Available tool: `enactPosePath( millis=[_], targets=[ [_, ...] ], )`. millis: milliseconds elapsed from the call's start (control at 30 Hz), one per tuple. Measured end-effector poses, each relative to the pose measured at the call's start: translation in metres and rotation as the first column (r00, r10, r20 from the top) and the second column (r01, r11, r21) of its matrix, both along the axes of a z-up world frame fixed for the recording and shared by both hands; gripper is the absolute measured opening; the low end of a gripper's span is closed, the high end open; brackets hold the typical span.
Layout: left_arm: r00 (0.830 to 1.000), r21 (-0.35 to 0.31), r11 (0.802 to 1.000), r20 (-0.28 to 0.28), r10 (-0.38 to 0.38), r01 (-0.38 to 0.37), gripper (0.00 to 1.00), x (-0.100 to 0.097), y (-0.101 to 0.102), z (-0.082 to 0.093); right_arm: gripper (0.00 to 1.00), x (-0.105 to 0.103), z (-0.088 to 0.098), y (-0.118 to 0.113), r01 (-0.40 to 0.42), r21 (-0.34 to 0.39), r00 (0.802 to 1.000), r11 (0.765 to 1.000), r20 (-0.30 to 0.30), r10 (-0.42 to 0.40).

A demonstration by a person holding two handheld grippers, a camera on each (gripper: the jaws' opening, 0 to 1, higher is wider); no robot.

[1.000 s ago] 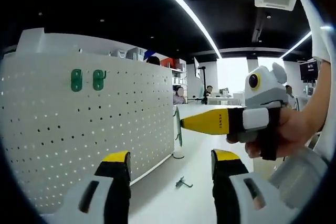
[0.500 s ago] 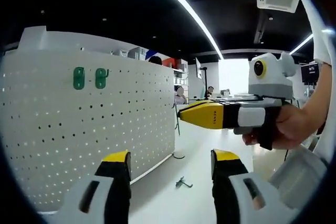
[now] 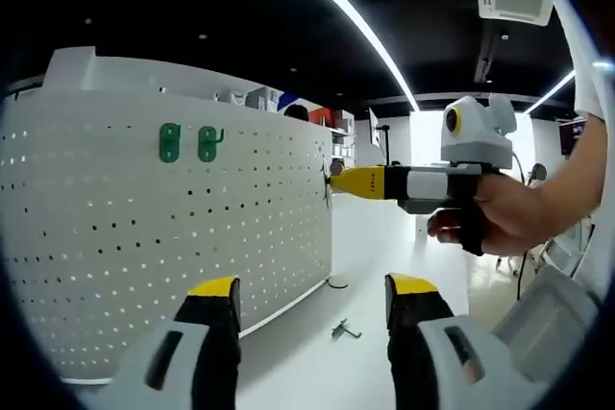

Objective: Insert the hook assembly into the mounting plate slot until the hook locks in place.

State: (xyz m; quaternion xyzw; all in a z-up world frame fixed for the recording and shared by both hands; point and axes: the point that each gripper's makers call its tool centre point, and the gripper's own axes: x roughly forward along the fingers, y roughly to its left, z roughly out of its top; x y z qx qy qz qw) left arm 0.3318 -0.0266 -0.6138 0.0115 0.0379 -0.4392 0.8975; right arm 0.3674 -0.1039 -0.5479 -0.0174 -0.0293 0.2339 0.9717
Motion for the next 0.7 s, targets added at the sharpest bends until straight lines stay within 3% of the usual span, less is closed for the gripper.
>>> enactPosePath(
  millis=[700],
  targets=[
    [0.992, -0.044, 0.991, -0.024, 0.122, -0.123, 0.63, -0.007, 0.059, -0.005, 0.01, 0.042, 0.020, -0.002, 0.050, -0.038, 0.997, 0.998, 0.056, -0.047]
  ],
)
